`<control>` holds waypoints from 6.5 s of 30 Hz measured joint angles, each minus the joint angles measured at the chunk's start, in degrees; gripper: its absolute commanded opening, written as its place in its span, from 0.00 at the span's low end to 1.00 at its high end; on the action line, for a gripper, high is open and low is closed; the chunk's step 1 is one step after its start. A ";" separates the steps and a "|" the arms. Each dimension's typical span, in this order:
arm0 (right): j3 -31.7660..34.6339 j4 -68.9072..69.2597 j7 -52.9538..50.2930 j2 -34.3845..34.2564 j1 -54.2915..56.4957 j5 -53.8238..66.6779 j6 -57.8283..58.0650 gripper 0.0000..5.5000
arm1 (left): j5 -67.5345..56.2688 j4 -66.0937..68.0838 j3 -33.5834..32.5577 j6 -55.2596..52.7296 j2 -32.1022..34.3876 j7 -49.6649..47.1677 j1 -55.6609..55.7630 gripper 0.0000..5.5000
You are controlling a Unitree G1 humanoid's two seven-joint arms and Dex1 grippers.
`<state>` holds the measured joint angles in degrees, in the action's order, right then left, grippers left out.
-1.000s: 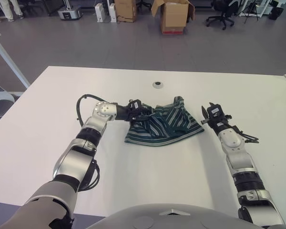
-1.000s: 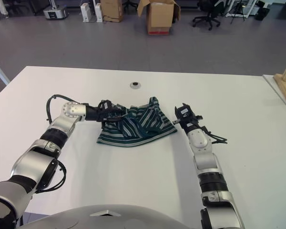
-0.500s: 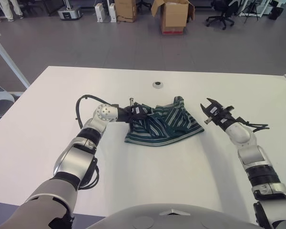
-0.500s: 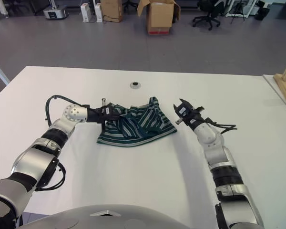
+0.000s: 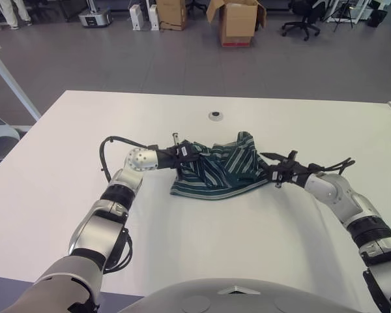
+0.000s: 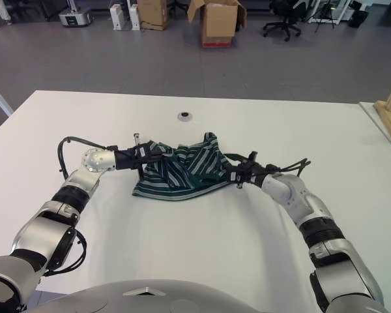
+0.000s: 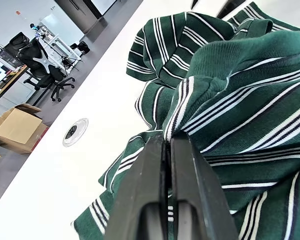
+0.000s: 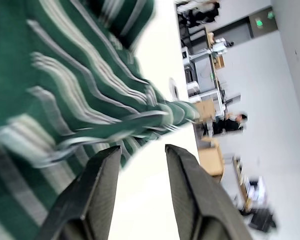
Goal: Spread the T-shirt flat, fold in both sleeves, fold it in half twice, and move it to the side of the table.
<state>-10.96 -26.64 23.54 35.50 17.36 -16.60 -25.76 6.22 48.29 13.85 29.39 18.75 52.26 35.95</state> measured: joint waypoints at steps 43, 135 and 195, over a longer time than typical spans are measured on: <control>17.41 12.62 15.14 -14.42 -3.48 46.06 64.96 0.31 | -1.20 -7.99 -1.17 -4.09 1.31 -1.78 -5.58 0.01; -16.26 -31.95 25.72 3.13 25.22 -3.19 -30.49 0.21 | -12.25 -19.72 -10.53 -11.41 9.65 -1.67 -5.62 0.00; 0.45 56.68 53.36 25.97 -24.58 47.20 68.76 0.10 | -27.75 -82.25 8.76 -51.24 43.90 30.83 -40.35 0.07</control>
<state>-10.51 30.05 76.89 61.48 -7.22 30.60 43.00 -21.53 -33.96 22.61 -21.84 62.65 83.09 -4.41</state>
